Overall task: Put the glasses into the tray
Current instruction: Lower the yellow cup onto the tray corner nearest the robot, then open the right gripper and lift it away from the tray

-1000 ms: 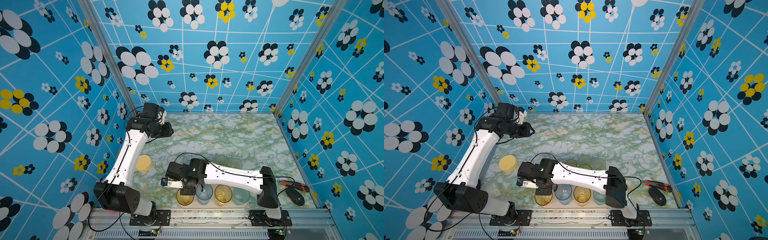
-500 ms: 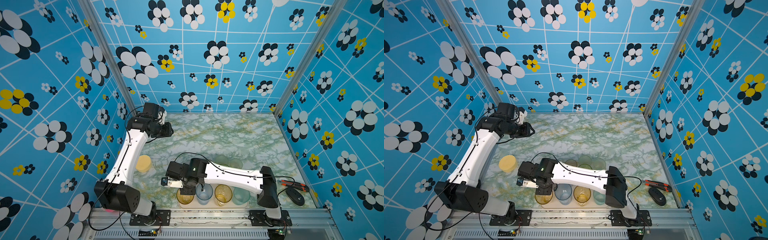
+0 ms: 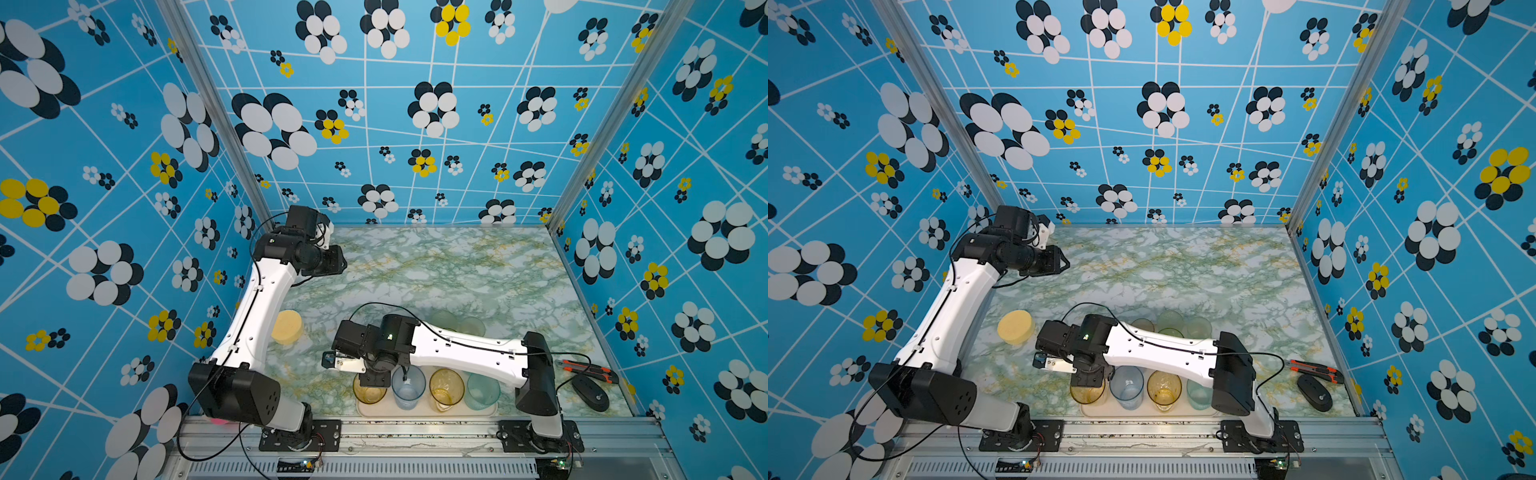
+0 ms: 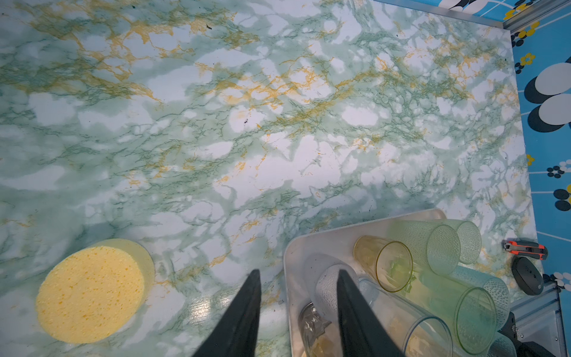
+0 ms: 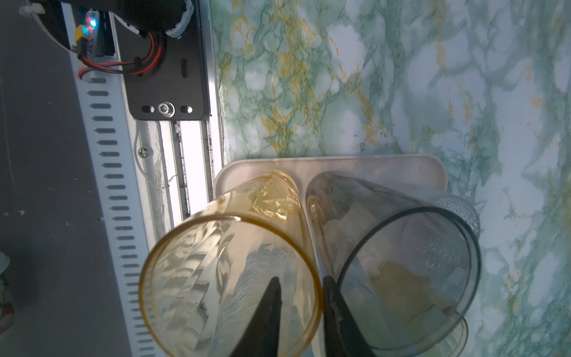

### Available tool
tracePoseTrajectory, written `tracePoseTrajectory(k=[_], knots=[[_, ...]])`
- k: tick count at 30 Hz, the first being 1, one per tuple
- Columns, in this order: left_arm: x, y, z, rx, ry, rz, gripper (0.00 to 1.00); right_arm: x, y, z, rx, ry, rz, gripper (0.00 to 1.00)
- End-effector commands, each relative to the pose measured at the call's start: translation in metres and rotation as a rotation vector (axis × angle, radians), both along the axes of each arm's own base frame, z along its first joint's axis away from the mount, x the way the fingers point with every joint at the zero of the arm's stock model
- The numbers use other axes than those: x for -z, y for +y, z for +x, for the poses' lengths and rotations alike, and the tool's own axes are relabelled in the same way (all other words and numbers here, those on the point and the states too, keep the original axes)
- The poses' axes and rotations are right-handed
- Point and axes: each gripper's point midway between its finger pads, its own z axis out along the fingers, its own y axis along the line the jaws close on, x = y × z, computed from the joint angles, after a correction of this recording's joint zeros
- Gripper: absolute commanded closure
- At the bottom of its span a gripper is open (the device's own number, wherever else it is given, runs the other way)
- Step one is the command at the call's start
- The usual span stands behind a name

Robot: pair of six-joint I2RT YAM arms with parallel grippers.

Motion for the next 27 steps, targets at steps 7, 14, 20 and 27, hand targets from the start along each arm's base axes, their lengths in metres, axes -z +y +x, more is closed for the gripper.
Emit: tracePoseTrajectory(k=[7,14,20,27], knots=[[-0.002,0.006,0.000,-0.011,0.008,0.020,0.58,-0.027,-0.008,0.006,-0.007,-0.029,0.066,0.73],[-0.003,0.006,0.001,-0.017,0.008,0.016,0.58,-0.028,-0.011,0.001,-0.014,-0.011,0.074,0.73],[0.002,0.006,-0.001,-0.022,0.020,0.019,0.58,-0.060,-0.010,0.008,0.031,-0.026,0.180,0.73],[0.010,0.009,-0.004,-0.033,0.029,0.032,0.58,-0.100,-0.030,0.033,0.175,-0.039,0.302,0.73]])
